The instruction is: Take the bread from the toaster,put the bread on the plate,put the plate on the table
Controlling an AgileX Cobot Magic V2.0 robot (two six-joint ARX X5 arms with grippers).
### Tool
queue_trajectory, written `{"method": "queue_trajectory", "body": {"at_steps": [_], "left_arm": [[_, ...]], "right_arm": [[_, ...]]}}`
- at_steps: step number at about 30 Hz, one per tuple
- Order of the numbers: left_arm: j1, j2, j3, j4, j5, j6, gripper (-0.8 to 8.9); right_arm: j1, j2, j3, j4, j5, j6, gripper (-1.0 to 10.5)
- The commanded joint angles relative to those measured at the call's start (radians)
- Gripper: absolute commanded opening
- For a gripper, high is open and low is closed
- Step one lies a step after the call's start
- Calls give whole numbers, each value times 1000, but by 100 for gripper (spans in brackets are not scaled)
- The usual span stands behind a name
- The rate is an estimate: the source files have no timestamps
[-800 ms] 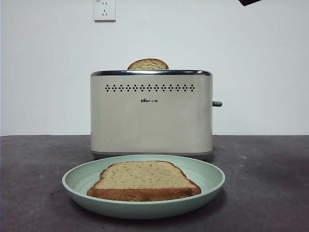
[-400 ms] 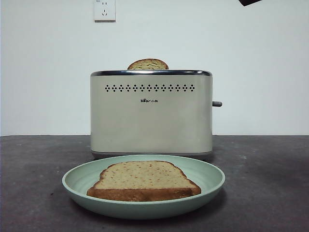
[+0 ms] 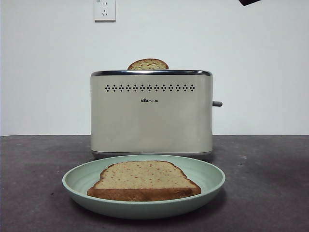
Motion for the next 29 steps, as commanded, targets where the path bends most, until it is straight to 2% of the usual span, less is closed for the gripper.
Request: {"method": "queue_trajectory", "body": {"at_steps": [1,23,24,27,29], "left_arm": [[3,-2,-24,-1,-3,-4,8],[3,-2,-24,-2,-3,-4,8],[3,-2,-24,-2,-3,-4,8],[3,-2,-24,-1,-3,-4,8],[3,-2,-24,-1,-3,-4,8]], "right_arm": [[5,6,10,11,0,-10,6],[5,5,10,10,0,-12,6],[3,-3,10,11,3,-18,6],[-61,-47,7,43,57,-106,6],[-128,-78,2,72,50,-148,6]]}}
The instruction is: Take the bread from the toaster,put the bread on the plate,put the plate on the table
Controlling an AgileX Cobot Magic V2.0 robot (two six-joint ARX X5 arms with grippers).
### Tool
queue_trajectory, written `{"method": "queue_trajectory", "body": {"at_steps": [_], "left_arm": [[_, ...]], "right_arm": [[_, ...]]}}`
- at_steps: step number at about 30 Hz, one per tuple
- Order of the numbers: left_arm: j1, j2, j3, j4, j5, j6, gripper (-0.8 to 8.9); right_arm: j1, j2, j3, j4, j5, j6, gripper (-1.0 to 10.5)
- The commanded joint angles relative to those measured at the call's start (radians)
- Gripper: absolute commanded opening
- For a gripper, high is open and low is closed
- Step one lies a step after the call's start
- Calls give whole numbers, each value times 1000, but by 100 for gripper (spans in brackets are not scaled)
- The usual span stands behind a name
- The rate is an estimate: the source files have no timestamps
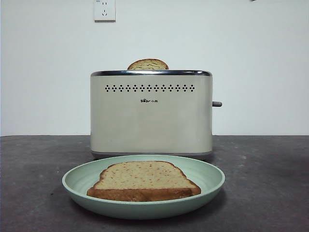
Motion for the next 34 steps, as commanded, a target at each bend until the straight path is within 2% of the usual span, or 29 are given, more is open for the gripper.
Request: {"method": "queue_trajectory", "body": {"at_steps": [1,5,11,14,18,23,34], "left_arm": [[3,-2,-24,-2,-2,-2,8],[3,-2,-24,-2,-2,-2,8],[3,-2,-24,-1,-2,-2,8],[3,-2,-24,-1,-2,-2,8],[3,-2,-24,0,-2,-2,8],[3,-2,-24,6,-2,-2,8],[3,-2,-24,6,-2,-2,8]], "right_arm": [[-76,-35,2,48,-12,-85,6],[-223,-118,-61,125,-61,-85,6],[-420,-301,-283,328,-50,-94,6],[-470,-399,-430,455,-33,-94,6],[-493,-525,-605,552,11,-84,6],[-494,-653,-745,579,39,-72,6],[-493,-766,-883,554,60,-14,6]]}}
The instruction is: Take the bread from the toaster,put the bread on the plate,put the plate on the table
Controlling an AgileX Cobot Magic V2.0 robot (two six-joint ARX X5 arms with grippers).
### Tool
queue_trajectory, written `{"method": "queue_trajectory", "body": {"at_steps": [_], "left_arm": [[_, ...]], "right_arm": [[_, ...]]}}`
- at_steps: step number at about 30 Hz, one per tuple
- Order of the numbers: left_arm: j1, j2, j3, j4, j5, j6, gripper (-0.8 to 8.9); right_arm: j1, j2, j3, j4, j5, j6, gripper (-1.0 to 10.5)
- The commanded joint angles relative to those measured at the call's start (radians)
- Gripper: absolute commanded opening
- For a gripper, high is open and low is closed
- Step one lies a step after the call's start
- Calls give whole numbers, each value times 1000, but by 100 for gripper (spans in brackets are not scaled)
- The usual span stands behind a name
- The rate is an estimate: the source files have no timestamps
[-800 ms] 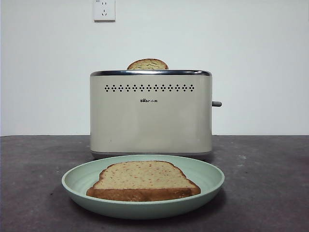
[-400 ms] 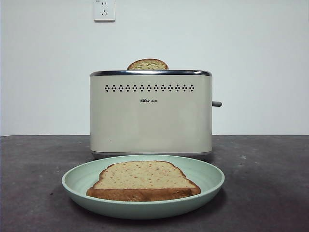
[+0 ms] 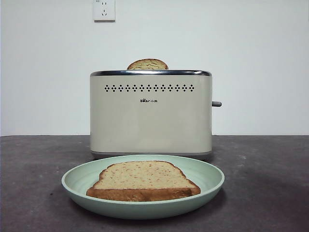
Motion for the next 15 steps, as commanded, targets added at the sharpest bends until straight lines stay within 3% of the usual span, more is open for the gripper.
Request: {"method": "queue_trajectory", "body": {"at_steps": [1,15], "left_arm": [[3,-2,-24,6,-3,-1,8],[3,-2,-24,6,-3,-1,8]], "right_arm": [[-1,-24,-11,-29,4,34,6],[-1,-24,-11,-85,4,34,6]]}}
